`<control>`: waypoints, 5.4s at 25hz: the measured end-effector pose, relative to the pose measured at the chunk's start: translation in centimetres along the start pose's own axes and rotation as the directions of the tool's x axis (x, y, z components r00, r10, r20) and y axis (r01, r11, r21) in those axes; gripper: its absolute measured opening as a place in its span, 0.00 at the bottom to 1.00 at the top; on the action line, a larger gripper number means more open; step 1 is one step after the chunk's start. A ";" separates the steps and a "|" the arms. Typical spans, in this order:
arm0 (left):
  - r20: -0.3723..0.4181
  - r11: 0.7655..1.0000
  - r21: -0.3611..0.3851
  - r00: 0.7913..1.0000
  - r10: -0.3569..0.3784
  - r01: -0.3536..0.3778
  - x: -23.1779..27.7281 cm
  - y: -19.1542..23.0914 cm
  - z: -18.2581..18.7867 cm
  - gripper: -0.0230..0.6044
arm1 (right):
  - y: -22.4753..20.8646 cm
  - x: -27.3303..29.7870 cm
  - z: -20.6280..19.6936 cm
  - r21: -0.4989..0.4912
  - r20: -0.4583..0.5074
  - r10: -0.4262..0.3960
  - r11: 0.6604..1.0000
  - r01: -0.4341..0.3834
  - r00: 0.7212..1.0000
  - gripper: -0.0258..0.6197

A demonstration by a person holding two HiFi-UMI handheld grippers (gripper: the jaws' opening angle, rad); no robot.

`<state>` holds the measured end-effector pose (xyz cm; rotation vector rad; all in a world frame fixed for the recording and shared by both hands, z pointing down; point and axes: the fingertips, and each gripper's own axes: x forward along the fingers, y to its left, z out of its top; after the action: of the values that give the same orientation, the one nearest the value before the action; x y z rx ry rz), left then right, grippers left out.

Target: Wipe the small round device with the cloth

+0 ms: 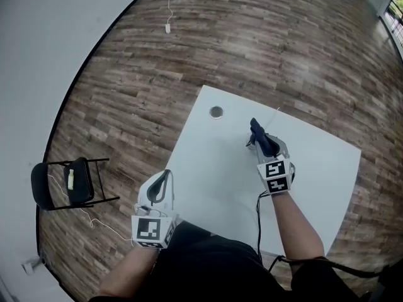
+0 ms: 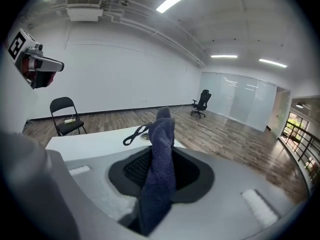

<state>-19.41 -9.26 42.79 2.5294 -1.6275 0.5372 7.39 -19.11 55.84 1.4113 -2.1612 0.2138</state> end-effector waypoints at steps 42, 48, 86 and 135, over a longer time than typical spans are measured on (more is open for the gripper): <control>-0.075 0.999 -0.035 0.997 0.030 -0.033 -2.4 0.5 -2.6 0.05 | -0.2 1.9 -9.6 0.155 -0.268 0.051 0.988 -0.009 0.962 0.19; -0.068 0.998 -0.050 0.997 0.033 -0.036 -2.2 1.0 -2.9 0.05 | 3.7 2.3 -12.7 0.267 -0.337 0.182 0.959 -0.092 0.924 0.19; -0.058 0.988 -0.116 0.994 0.093 -0.099 -3.7 2.9 -3.7 0.05 | 1.9 1.7 -2.4 -0.115 -0.230 0.022 0.992 -0.050 0.973 0.19; -0.057 0.987 -0.132 0.995 0.087 -0.094 -4.4 1.8 -3.6 0.05 | 0.6 2.1 -8.7 -0.310 -0.394 -0.049 0.947 -0.083 0.918 0.19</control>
<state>-23.58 -5.26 44.49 2.3370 -1.7056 0.4781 9.34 -16.92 64.28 1.0569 -1.7765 0.1322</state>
